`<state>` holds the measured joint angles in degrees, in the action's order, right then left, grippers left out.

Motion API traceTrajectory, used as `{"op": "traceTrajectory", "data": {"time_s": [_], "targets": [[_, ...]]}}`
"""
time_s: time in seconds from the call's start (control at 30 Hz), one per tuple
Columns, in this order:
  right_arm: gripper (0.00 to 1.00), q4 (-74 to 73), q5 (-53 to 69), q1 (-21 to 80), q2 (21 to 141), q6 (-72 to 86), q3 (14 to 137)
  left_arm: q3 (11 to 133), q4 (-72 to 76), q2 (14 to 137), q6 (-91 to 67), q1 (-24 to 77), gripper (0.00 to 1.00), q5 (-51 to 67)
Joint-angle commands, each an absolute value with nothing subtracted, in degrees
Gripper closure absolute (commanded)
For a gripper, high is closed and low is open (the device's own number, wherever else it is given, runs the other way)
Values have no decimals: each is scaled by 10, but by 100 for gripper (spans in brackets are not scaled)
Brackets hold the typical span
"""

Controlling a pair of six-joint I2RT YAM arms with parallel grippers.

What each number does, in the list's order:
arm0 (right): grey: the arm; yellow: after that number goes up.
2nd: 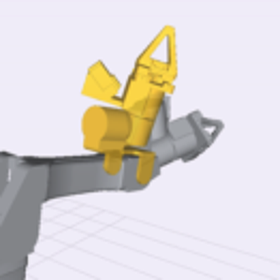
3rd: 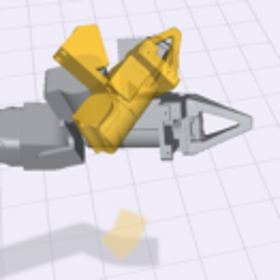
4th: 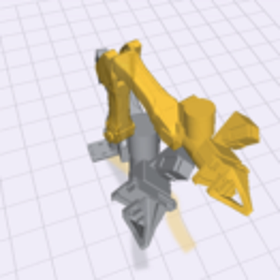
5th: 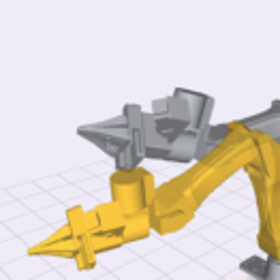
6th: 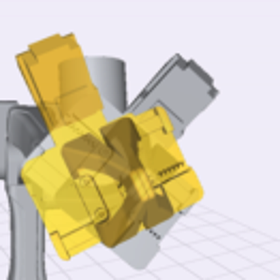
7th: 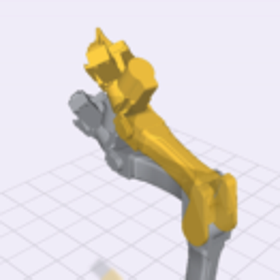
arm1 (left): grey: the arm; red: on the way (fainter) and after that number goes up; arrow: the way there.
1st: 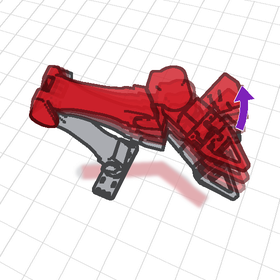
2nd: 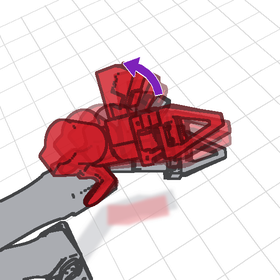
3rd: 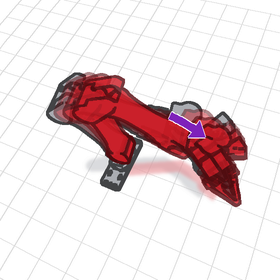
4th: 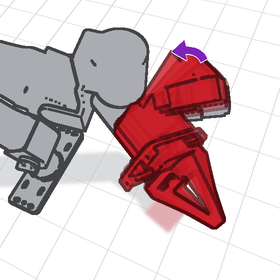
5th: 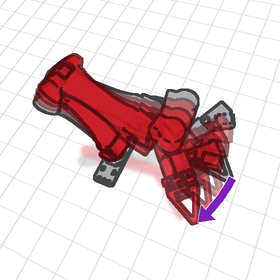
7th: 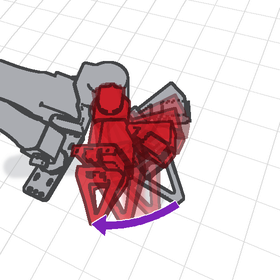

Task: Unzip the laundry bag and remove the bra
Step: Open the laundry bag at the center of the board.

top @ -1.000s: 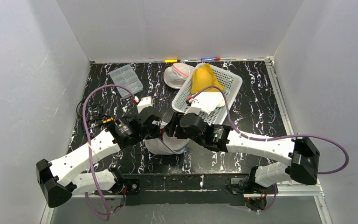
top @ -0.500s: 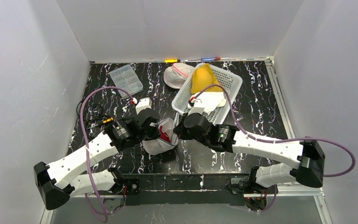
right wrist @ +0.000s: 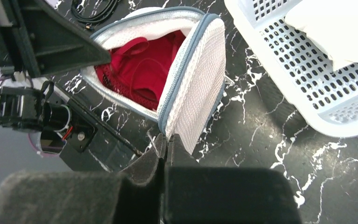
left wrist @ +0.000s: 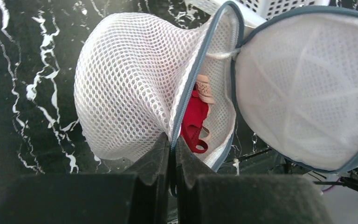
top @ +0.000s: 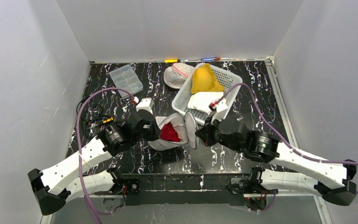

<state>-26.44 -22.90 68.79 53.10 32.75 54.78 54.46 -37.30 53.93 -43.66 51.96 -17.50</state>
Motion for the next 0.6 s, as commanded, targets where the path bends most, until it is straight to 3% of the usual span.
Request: {"op": "traceTrajectory", "data": {"time_s": [0.0, 0.23, 0.57], "targets": [[99, -235, -209, 690, 442, 299, 497, 526, -338, 540, -396, 521, 100, -133], [99, -263, -288, 690, 371, 379, 420, 462, -305, 555, -433, 521, 100, -135], [99, -263, -305, 690, 279, 421, 373, 489, -377, 602, -433, 509, 100, -194]]}}
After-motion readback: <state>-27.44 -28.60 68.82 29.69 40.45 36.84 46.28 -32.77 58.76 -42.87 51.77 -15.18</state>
